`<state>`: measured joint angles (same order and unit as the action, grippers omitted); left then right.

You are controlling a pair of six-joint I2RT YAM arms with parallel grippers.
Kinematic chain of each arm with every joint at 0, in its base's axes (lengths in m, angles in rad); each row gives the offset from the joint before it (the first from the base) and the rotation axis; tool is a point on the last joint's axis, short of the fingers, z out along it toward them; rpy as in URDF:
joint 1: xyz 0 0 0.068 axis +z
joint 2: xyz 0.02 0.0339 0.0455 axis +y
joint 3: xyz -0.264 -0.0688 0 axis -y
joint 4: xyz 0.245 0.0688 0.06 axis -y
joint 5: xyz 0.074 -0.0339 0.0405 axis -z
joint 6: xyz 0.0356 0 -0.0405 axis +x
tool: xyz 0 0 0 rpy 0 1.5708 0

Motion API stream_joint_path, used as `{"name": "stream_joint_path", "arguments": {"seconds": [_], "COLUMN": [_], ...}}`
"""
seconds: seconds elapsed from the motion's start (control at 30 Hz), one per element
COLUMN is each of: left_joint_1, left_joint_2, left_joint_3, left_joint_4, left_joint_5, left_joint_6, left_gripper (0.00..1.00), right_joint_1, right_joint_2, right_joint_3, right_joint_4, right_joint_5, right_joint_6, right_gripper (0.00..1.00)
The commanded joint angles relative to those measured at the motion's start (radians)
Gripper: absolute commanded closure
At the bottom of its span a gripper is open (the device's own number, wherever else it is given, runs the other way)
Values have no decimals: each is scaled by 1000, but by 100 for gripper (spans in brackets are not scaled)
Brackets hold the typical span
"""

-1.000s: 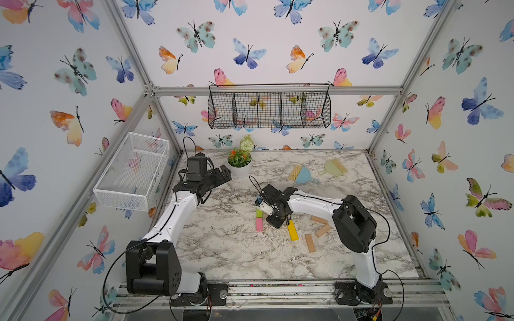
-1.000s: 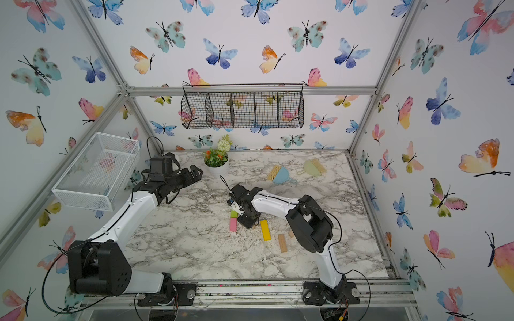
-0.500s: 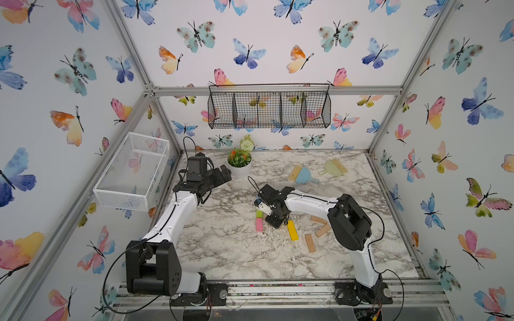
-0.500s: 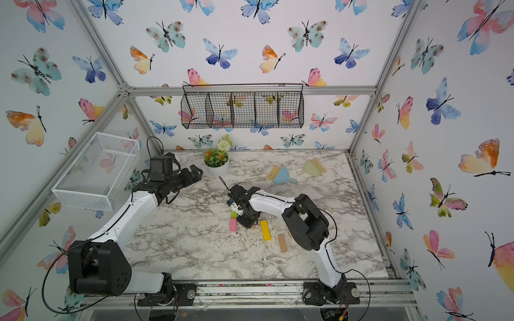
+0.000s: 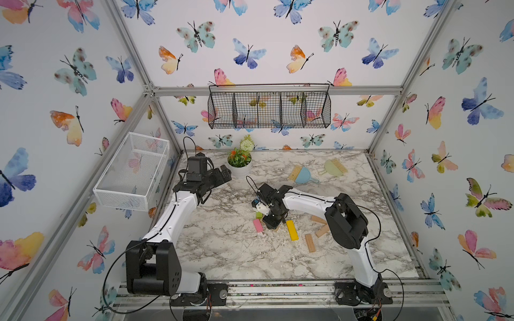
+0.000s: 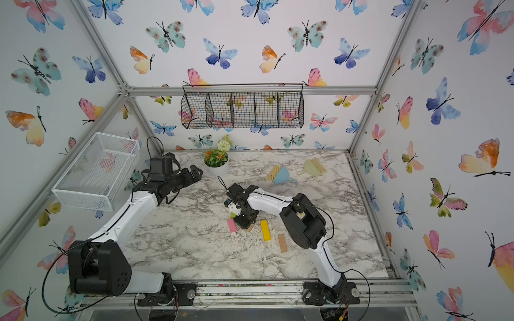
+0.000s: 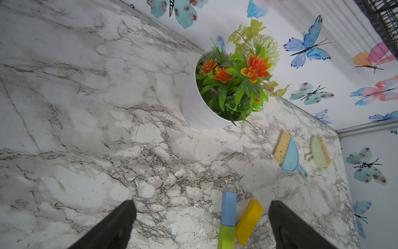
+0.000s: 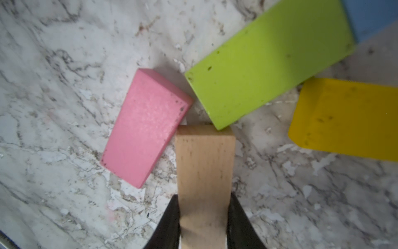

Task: Assemble the letter k with building blocks
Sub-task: Assemble the building block at the center of the board.

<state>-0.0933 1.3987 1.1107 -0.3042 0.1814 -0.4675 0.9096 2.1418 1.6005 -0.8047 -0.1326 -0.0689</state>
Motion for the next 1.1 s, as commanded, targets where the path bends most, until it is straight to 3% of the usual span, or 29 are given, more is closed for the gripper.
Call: {"name": "stream_joint_path", "arguments": {"seconds": [0.0, 1.07], "left_joint_1": [4, 3], "left_joint_2": [4, 6], "left_joint_3": [19, 17], "left_joint_4": [-14, -15], "left_joint_5": [5, 6], "left_joint_6": [13, 18], "left_gripper": [0, 0], "right_joint_1": [8, -41], "right_joint_2": [15, -3], "right_joint_3": [-23, -87], "right_joint_4": [-34, -37], "right_joint_5": [-41, 47], "right_joint_6": [19, 106], "right_gripper": [98, 98]}}
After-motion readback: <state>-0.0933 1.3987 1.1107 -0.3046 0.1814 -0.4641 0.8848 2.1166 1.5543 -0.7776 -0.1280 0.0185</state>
